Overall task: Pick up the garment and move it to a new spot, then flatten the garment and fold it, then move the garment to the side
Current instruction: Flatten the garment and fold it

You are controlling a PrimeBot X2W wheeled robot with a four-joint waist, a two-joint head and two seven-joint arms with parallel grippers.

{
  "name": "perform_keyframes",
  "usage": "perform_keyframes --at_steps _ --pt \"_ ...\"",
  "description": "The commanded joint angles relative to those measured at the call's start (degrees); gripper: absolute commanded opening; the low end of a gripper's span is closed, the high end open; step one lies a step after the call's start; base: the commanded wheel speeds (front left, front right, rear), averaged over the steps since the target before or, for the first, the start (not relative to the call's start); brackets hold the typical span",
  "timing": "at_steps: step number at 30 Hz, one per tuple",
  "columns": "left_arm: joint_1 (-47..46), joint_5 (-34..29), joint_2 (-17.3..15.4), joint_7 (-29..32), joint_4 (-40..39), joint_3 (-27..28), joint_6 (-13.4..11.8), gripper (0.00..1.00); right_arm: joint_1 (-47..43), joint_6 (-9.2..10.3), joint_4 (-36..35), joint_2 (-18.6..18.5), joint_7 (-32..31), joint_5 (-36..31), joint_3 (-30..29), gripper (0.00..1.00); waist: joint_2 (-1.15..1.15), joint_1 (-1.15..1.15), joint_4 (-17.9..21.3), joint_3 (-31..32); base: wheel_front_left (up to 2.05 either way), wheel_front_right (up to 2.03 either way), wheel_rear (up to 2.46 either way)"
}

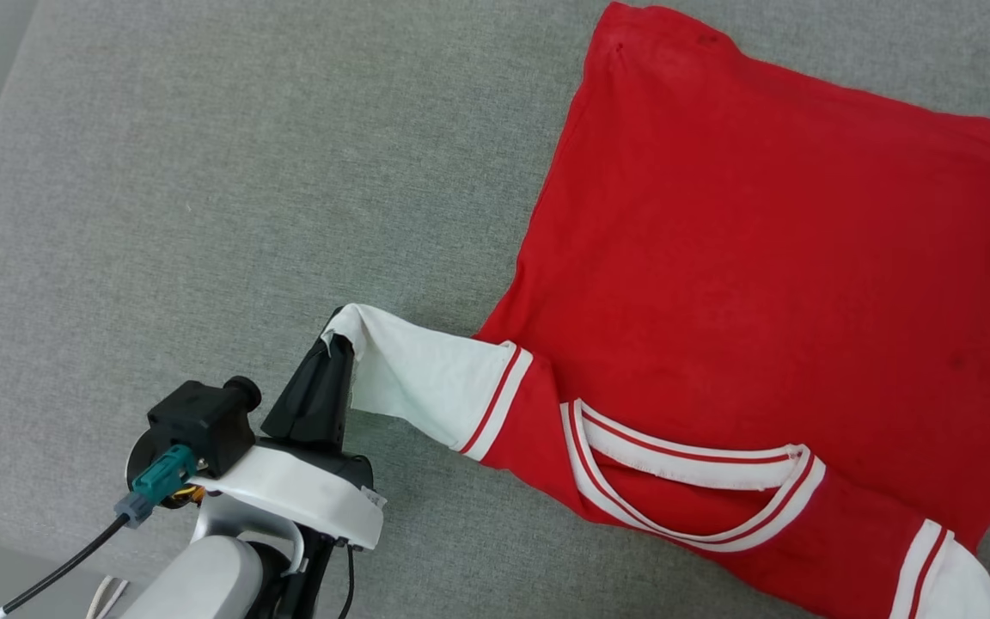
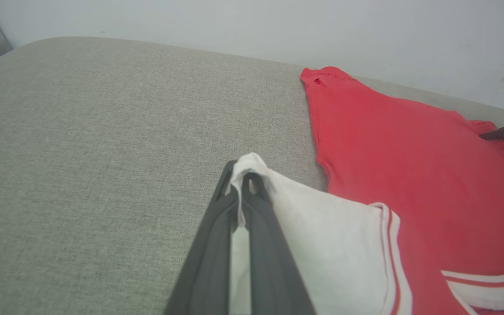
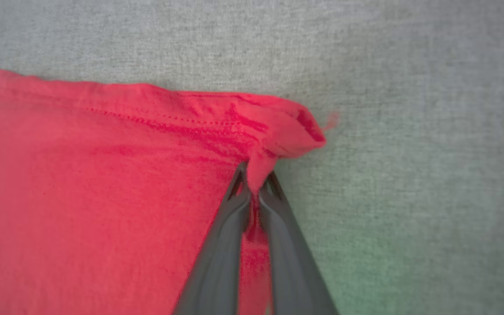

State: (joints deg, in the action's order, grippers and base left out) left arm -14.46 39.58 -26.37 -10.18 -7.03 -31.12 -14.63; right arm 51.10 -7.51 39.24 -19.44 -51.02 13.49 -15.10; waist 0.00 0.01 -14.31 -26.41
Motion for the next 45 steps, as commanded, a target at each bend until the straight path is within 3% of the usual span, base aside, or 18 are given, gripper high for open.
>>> perform_keyframes --at_steps 1,7,13,20,27,28,29,30,33,37,42,45 --pt "-0.65 0.36 -0.12 0.08 0.56 0.03 0.18 0.00 -3.75 0.04 2.06 1.54 -0.49 -0.70 1.15 0.00 0.00 -0.01 0.16 1.07 0.00 0.00 0.00" --pt "1.50 1.93 -0.49 -0.15 3.62 0.61 0.61 0.00 -2.58 0.04 -2.08 -1.95 1.26 0.26 4.58 0.00 0.00 -0.01 1.81 6.35 0.00 0.00 0.00" --pt "5.43 4.12 -1.44 -0.50 6.35 1.85 -0.08 0.00 -9.02 0.05 -8.97 -5.15 0.21 3.63 10.89 0.00 0.00 -0.01 5.72 13.73 0.00 0.00 0.00" --pt "10.75 6.67 -2.78 -0.63 7.64 3.77 -1.43 0.00 -27.98 0.06 -19.68 -7.47 -7.16 8.60 14.29 0.00 0.00 -0.01 10.84 20.34 0.00 0.00 0.00" --pt "14.81 8.45 -4.06 -0.95 6.27 5.82 -3.20 0.00 -49.26 0.05 -27.67 -3.07 -12.69 13.70 14.09 0.00 0.00 -0.01 14.94 22.41 0.00 0.00 0.00" --pt "15.18 8.62 -4.21 -0.96 5.83 6.14 -3.54 0.00 -50.88 0.05 -28.37 -2.21 -12.95 14.60 13.87 0.23 0.00 -0.01 15.43 22.30 0.00 0.00 0.00" --pt "15.49 8.69 -4.34 -0.87 5.41 6.30 -3.77 0.00 -52.23 0.05 -29.24 -1.25 -12.77 15.21 13.50 0.81 0.00 -0.01 15.89 22.18 0.00 0.00 0.00" --pt "15.85 8.85 -4.55 -0.77 5.01 6.53 -4.11 0.00 -52.86 0.04 -30.31 -0.70 -12.08 15.68 13.27 1.00 0.00 -0.01 16.37 22.03 0.00 0.00 0.00" --pt "16.47 9.05 -4.96 -0.33 3.81 6.76 -4.50 0.00 -52.76 0.05 -33.78 -0.26 -7.89 16.05 12.38 1.00 0.00 -0.01 17.42 21.49 0.00 0.00 0.00" --pt "15.53 8.41 -5.53 0.36 2.18 6.56 -4.95 0.00 -49.52 0.04 -37.30 -0.64 2.50 13.95 9.99 1.00 0.00 -0.01 17.64 20.42 0.00 0.00 0.00" --pt "12.77 7.33 -5.86 1.33 0.64 5.82 -4.73 0.00 -43.38 0.04 -35.93 0.77 16.95 11.84 7.45 1.00 0.00 -0.01 16.34 18.17 0.00 0.00 0.00" --pt "10.44 6.80 -5.69 1.70 -0.12 5.60 -4.50 0.00 -39.34 0.04 -33.66 1.56 22.02 11.88 8.28 1.00 0.00 -0.01 15.03 16.06 0.00 0.00 0.00"
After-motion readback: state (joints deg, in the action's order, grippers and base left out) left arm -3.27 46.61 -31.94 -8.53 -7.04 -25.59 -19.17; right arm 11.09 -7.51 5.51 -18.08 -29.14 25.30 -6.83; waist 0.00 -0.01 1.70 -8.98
